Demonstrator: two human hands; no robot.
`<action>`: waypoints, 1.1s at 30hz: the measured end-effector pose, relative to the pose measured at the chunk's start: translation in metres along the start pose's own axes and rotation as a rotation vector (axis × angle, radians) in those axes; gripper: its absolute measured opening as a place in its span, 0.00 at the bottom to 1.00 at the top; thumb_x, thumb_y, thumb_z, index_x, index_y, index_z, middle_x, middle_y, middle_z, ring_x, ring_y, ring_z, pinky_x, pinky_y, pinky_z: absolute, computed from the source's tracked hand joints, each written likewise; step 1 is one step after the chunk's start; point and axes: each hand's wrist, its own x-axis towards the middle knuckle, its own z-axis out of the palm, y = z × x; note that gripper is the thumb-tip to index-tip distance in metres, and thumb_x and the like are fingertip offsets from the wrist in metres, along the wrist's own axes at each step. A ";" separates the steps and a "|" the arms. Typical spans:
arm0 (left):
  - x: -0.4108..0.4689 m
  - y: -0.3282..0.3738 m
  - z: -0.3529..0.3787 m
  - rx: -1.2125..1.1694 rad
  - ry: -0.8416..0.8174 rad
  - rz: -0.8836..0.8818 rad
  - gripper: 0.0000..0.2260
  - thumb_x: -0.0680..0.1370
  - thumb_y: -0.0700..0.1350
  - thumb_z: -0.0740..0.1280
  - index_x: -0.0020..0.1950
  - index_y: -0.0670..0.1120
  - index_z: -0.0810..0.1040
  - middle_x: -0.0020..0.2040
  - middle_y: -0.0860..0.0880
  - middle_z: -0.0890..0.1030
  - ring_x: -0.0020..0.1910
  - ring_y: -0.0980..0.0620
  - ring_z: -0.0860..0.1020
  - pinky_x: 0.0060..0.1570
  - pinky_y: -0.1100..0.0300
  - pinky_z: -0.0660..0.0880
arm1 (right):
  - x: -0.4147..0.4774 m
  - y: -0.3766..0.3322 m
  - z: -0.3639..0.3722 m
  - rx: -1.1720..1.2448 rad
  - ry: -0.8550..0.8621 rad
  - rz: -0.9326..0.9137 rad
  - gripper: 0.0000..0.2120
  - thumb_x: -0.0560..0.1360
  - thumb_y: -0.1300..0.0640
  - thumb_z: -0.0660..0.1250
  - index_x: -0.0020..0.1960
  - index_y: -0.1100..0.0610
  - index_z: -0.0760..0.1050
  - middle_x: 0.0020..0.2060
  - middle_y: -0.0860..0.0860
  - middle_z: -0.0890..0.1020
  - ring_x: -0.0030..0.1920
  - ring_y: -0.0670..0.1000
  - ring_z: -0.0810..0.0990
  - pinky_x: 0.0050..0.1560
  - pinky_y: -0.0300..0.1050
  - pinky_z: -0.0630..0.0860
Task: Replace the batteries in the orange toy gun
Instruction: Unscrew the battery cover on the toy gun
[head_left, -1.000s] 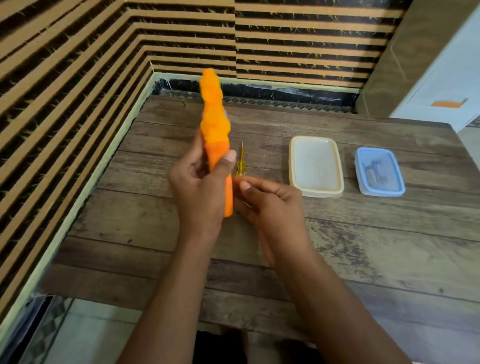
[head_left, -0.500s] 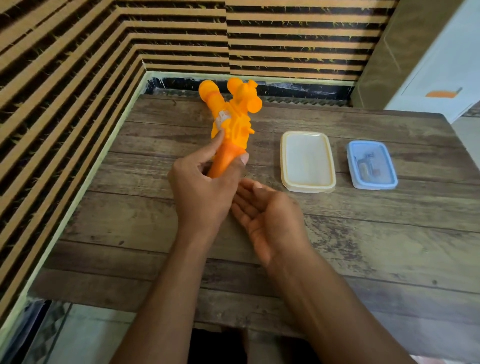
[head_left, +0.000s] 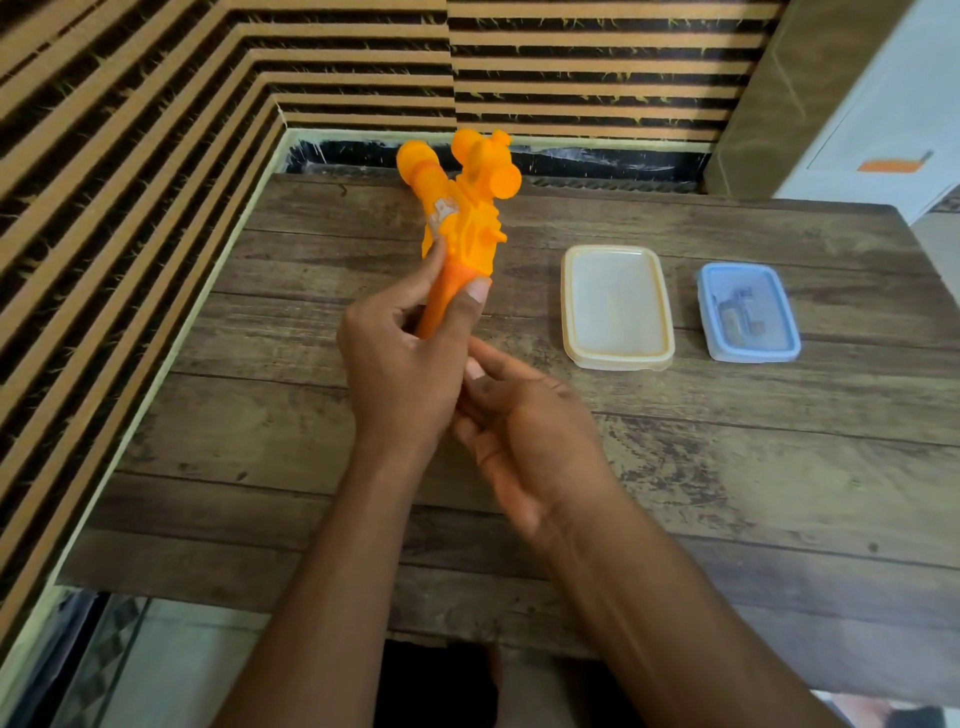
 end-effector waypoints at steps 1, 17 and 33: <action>0.001 -0.001 0.000 -0.017 0.004 -0.014 0.20 0.78 0.47 0.75 0.69 0.46 0.80 0.42 0.64 0.83 0.45 0.53 0.85 0.48 0.51 0.83 | 0.000 0.001 0.000 -0.006 0.006 -0.010 0.18 0.82 0.72 0.59 0.68 0.67 0.78 0.62 0.64 0.84 0.65 0.59 0.83 0.67 0.51 0.79; -0.001 0.000 0.000 -0.050 -0.009 -0.031 0.20 0.78 0.46 0.74 0.70 0.46 0.80 0.42 0.62 0.83 0.48 0.48 0.86 0.50 0.47 0.83 | 0.004 0.003 -0.001 -0.017 0.073 -0.057 0.14 0.81 0.73 0.61 0.64 0.70 0.80 0.59 0.67 0.84 0.55 0.58 0.84 0.60 0.52 0.82; -0.002 0.000 0.001 -0.027 -0.011 -0.004 0.20 0.79 0.46 0.74 0.70 0.46 0.80 0.42 0.60 0.83 0.46 0.45 0.85 0.47 0.45 0.82 | 0.003 0.001 0.000 -0.017 0.065 -0.049 0.16 0.81 0.74 0.60 0.66 0.70 0.79 0.60 0.67 0.84 0.60 0.60 0.84 0.61 0.52 0.82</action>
